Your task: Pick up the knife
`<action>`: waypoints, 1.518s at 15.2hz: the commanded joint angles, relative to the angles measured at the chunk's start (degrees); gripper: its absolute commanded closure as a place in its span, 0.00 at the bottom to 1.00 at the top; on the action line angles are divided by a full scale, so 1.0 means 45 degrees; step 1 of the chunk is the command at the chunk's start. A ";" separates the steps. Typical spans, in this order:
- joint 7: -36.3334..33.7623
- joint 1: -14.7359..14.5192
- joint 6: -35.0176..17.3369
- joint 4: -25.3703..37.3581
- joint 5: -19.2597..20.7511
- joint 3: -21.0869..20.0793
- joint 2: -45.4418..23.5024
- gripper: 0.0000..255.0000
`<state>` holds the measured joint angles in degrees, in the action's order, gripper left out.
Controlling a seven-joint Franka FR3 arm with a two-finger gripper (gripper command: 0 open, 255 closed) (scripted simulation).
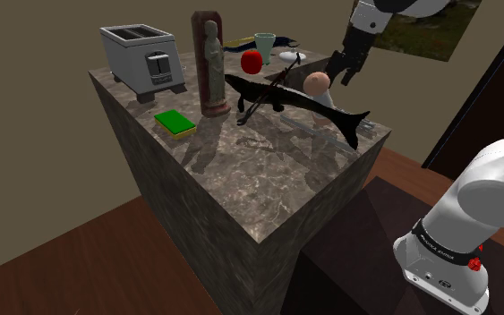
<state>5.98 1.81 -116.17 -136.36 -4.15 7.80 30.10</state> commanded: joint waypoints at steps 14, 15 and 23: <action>0.1823 -0.0122 -0.3297 -0.0742 -0.0959 0.1221 -0.2762 0.00; 0.1826 -0.0119 -0.3295 -0.0749 -0.0957 0.1224 -0.2754 1.00; 0.1833 -0.0120 -0.3299 -0.0740 -0.0961 0.1228 -0.2767 1.00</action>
<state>14.22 1.25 -131.01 -139.68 -8.49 13.29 17.68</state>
